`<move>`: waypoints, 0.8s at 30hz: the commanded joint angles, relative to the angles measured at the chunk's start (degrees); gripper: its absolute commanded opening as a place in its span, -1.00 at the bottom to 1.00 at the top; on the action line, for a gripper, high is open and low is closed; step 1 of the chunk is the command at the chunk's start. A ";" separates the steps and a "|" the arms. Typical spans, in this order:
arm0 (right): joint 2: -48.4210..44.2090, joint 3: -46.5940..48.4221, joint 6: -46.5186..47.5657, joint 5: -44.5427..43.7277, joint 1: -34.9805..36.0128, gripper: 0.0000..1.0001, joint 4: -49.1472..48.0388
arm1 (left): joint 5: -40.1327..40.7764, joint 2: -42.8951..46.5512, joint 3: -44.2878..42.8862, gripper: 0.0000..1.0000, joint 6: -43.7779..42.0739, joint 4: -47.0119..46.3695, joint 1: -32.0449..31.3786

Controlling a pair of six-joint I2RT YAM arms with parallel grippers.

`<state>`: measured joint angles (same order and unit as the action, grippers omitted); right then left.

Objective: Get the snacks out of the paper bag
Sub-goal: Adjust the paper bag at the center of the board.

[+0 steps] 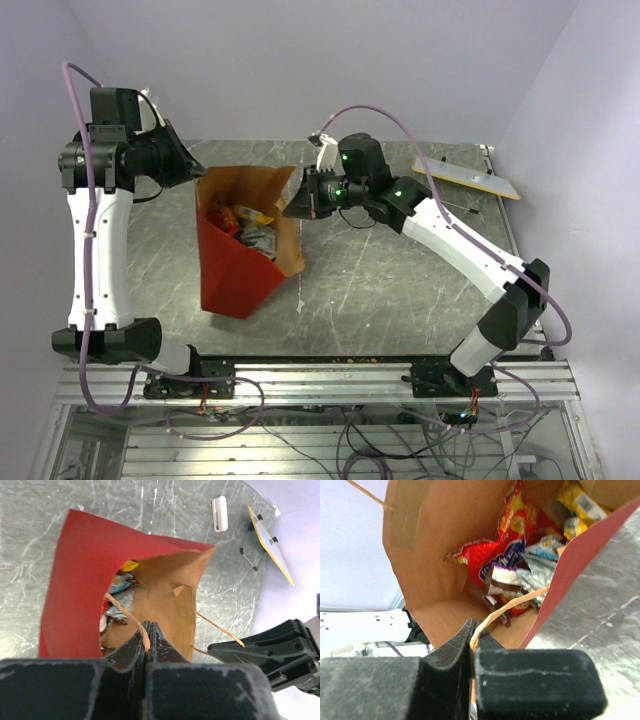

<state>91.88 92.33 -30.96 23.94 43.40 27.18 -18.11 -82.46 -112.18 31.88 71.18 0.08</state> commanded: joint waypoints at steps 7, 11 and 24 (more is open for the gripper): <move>-0.04 -5.55 -1.48 10.08 0.60 -1.00 -9.58 | -12.34 4.35 6.96 -0.86 4.55 -9.61 1.50; -3.04 -14.09 -2.35 11.75 0.64 -1.00 -10.99 | -21.02 9.55 18.35 -0.86 9.21 -20.22 1.42; -12.84 -24.10 -0.54 11.09 3.21 -0.99 -11.06 | -25.85 20.98 30.88 -0.86 17.58 -29.29 1.29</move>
<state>81.60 70.35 -32.29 33.04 44.38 19.03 -40.21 -64.27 -82.52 45.98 46.48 1.30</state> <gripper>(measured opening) 0.006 0.078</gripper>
